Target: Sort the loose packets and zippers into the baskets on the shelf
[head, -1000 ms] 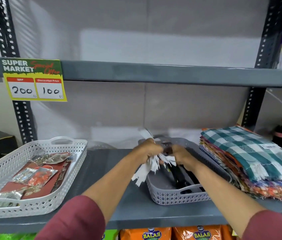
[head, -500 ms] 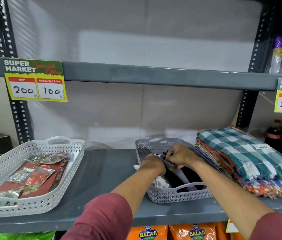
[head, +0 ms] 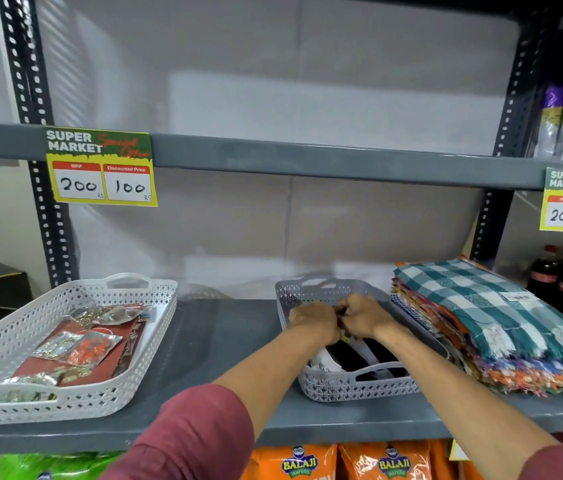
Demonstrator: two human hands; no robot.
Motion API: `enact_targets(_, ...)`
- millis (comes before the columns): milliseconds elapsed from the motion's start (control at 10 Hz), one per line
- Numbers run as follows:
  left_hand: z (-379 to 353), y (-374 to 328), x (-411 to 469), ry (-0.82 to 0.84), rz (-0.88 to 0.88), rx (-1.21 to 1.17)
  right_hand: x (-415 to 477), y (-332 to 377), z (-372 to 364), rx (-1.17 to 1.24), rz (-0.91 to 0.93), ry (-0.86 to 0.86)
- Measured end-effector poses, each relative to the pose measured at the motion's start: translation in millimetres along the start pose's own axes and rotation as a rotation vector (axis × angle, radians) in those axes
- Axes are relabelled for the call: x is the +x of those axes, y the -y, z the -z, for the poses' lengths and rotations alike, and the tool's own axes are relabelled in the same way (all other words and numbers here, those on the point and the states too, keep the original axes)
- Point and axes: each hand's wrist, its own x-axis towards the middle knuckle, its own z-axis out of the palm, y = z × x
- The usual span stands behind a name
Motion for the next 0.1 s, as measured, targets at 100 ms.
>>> enact_targets(100,23.4,19.0,-15.9,0.003,-0.079,-0.327,-3.0,11.9,-2.4,0.065,0.095,-0.151)
